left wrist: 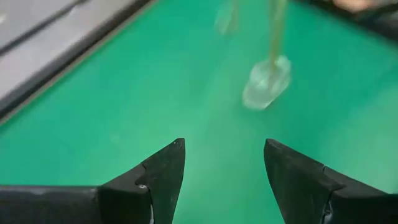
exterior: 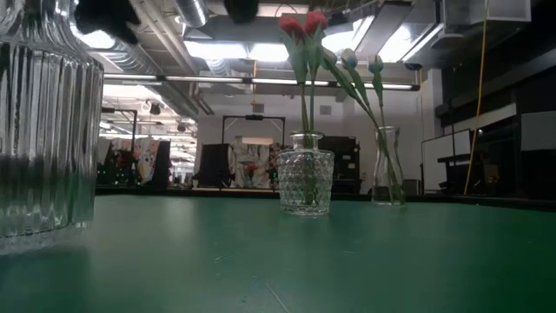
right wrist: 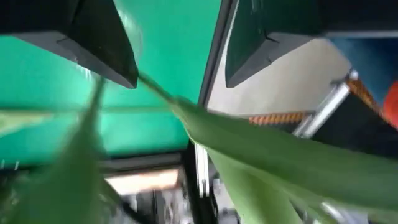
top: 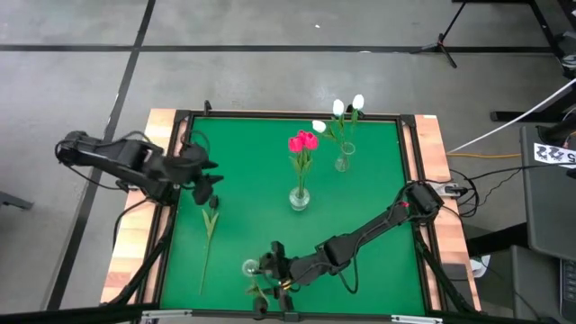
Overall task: Sort flowers into vase by color
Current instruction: Put the black tulip into the bottom transparent flower vase
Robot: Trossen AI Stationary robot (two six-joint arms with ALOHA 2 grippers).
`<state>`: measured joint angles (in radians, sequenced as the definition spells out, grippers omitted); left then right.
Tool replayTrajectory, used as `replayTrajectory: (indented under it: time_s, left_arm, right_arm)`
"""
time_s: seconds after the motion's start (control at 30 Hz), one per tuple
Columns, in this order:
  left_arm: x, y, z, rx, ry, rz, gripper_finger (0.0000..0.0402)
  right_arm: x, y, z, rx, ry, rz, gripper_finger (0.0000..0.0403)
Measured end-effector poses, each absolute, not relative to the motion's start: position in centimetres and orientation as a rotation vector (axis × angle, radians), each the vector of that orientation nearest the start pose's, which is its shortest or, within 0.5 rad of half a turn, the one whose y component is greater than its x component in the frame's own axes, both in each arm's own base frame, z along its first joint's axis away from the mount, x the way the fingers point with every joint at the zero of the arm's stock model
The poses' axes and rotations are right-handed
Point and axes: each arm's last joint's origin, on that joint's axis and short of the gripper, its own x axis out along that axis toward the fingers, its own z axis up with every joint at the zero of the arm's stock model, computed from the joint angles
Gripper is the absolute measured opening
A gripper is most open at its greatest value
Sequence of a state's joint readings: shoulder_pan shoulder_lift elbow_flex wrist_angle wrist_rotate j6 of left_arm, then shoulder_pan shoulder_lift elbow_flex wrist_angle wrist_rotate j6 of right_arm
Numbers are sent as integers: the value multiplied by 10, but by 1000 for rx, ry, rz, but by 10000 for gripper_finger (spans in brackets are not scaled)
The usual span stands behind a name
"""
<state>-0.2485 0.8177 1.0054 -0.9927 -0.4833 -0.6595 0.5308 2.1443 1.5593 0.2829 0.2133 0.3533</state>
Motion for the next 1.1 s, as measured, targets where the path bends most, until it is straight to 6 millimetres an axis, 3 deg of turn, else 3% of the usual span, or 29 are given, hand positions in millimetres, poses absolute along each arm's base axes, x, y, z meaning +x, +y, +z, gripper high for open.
replayTrajectory:
  time_s: [0.23,0.4,0.5,0.73,1.1]
  left_arm:
    - [153,-25,311,-312,834,557,214]
    - [153,-25,310,-309,845,564,214]
    - [144,-23,310,-327,860,587,214]
    - [122,-19,308,-463,946,688,214]
    - [141,-40,294,-626,1035,744,214]
  right_arm:
    - [424,239,216,224,391,217,244]
    - [435,218,217,238,402,243,244]
    - [434,217,218,251,417,261,243]
    - [414,222,239,210,484,241,243]
    - [371,231,280,185,554,182,243]
